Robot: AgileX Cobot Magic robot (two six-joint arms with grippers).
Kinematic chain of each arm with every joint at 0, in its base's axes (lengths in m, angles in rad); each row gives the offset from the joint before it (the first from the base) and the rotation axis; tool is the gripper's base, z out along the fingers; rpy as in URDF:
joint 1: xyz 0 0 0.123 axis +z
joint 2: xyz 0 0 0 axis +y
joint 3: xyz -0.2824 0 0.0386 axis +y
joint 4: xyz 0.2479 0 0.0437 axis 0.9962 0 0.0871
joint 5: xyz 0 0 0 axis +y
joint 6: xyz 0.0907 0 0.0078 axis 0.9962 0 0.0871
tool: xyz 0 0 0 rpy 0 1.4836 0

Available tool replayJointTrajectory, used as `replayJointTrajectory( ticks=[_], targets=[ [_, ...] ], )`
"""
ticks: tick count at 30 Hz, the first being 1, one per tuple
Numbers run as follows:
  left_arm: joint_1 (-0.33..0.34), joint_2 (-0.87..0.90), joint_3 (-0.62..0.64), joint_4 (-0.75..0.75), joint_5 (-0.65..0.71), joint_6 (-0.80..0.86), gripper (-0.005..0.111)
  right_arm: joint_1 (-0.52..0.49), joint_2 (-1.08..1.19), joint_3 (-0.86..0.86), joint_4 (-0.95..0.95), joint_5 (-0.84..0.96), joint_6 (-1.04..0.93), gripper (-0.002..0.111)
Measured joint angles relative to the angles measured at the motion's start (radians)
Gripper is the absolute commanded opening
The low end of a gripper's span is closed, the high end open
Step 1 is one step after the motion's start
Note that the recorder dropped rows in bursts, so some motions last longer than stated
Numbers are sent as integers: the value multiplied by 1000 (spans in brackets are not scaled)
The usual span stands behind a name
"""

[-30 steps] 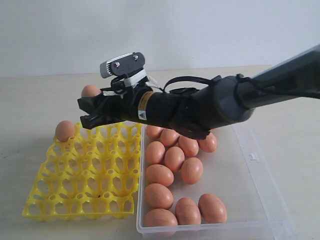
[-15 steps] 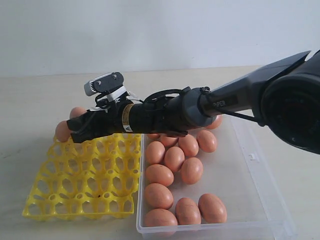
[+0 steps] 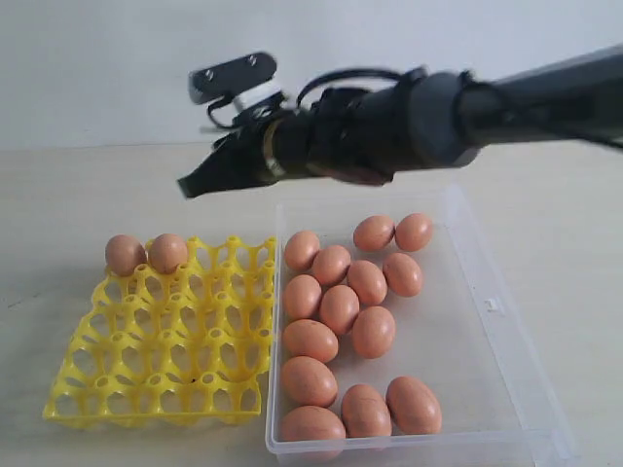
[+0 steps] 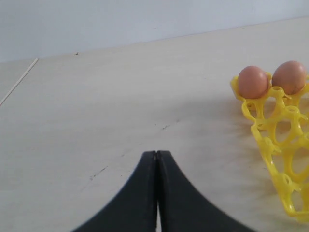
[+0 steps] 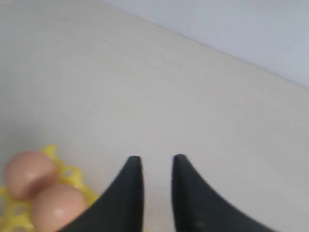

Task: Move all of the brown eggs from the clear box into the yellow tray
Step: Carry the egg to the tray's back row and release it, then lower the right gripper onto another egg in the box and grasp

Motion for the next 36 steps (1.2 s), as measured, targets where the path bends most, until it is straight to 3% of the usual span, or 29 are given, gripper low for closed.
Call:
replayJointTrajectory(
  ticks=[4,6,11,18,36],
  targets=[
    [0,0,0,0,0,0,0,-4,-190,86,143,400,-220,1],
    [0,0,0,0,0,0,0,-5,-277,152,264,590,-356,7],
    [0,0,0,0,0,0,0,-5,-432,328,529,807,-508,26],
    [0,0,0,0,0,0,0,-5,-526,523,703,815,-472,49],
    [0,0,0,0,0,0,0,0,-372,577,826,678,-476,50]
  ],
)
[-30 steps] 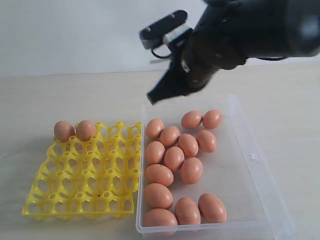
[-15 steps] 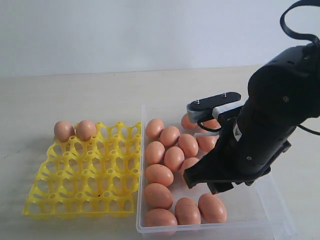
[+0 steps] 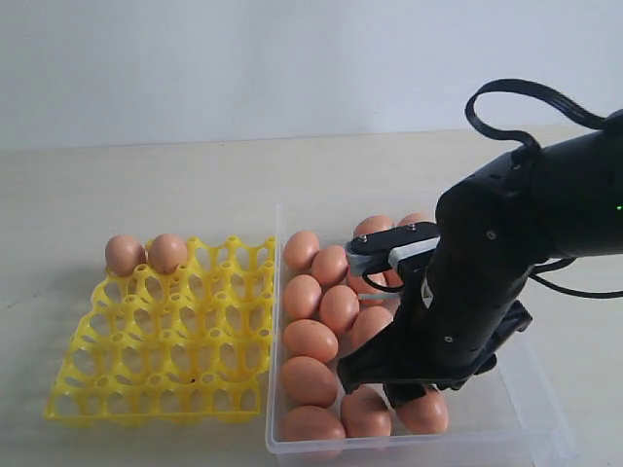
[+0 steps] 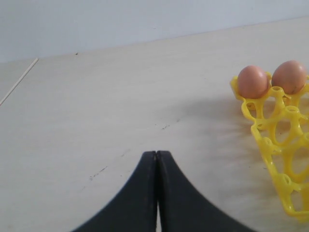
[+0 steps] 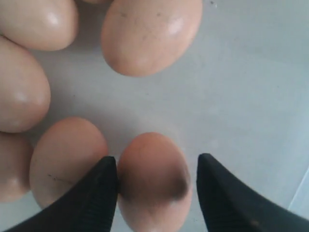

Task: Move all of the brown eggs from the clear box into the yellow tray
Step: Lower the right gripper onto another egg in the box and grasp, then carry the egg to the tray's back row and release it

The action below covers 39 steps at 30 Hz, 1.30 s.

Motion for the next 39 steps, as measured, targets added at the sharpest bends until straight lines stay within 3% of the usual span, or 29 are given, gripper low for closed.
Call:
replayJointTrajectory(
  ticks=[4,6,8,12,18,21,26,31,39],
  targets=[
    [0,0,0,0,0,0,0,0,50,0,0,-16,-28,62],
    [0,0,0,0,0,0,0,0,73,0,-6,-18,-39,59],
    [0,0,0,0,0,0,0,0,92,0,-11,-20,-43,46],
    [0,0,0,0,0,0,0,0,97,0,-20,-22,-45,2],
    [0,0,0,0,0,0,0,0,32,2,-79,-54,-45,0],
    [0,0,0,0,0,0,0,0,-48,2,-133,-185,-66,0],
    [0,0,0,0,0,0,0,0,-82,2,-190,-706,-143,0],
    [0,0,0,0,0,0,0,0,76,-24,-335,-1132,-139,0],
    [0,0,0,0,0,0,0,0,392,-253,-500,-1272,59,0]
  ],
)
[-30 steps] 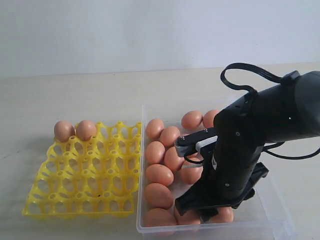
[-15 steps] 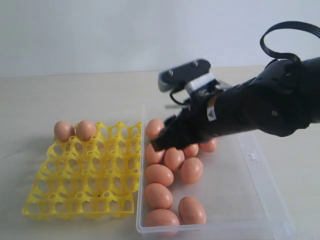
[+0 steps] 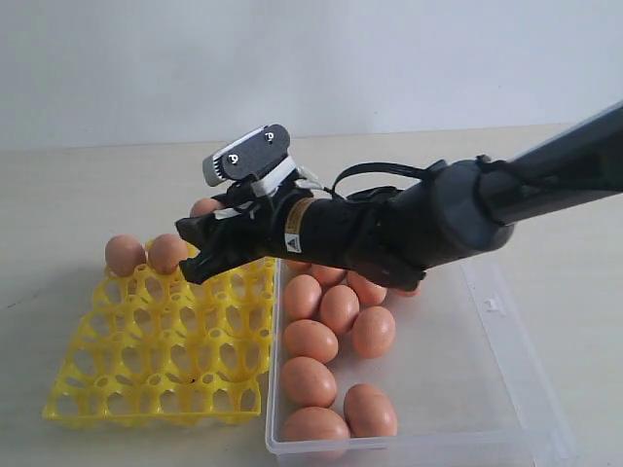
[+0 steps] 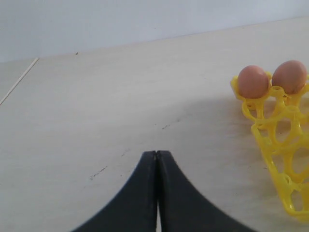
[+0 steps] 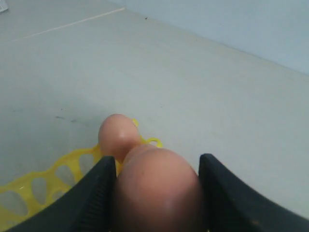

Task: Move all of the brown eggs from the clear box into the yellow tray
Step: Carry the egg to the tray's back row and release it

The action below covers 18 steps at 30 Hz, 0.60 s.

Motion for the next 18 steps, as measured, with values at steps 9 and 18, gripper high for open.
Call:
replayJointTrajectory(
  ticks=[9,18],
  targets=[
    [0,0,0,0,0,0,0,0,164,-222,-58,78,90,1],
    [0,0,0,0,0,0,0,0,184,-259,-62,162,92,51]
  ],
)
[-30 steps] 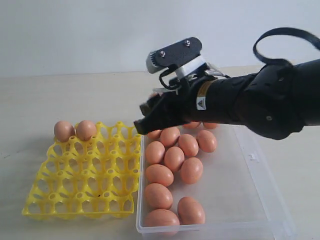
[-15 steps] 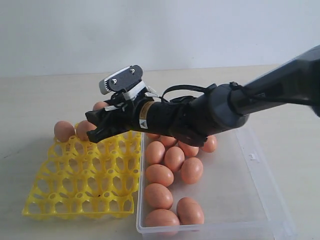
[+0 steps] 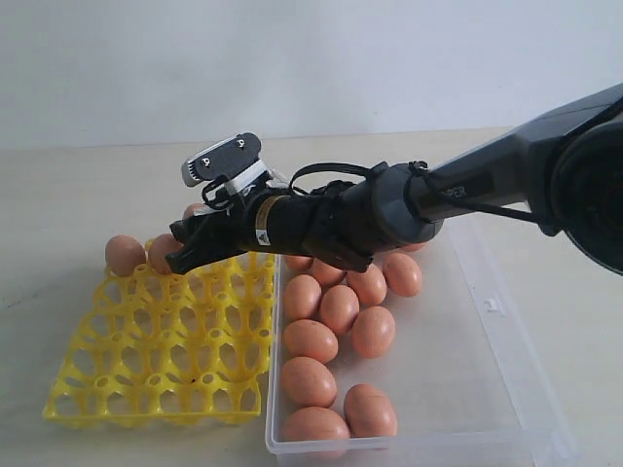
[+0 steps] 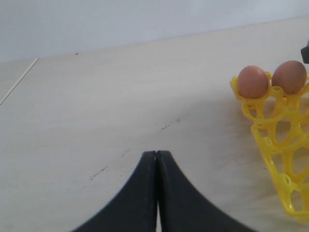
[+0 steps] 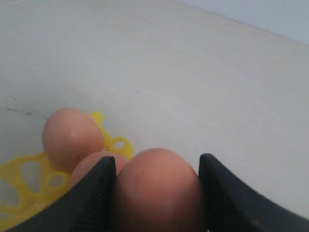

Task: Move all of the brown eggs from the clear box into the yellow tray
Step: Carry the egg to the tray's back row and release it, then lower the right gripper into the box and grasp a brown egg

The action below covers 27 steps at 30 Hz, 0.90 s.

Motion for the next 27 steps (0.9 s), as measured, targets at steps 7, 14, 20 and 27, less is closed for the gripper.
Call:
replayJointTrajectory(
  ticks=[7,14,20,27],
  targets=[
    [0,0,0,0,0,0,0,0,-7,-2,2,51,0,66],
    [0,0,0,0,0,0,0,-9,-244,-2,-43,515,-19,4],
    [0,0,0,0,0,0,0,-11,-498,17,4,1041,-43,0],
    [0,0,0,0,0,0,0,-11,-594,351,307,1035,-166,22]
  ],
)
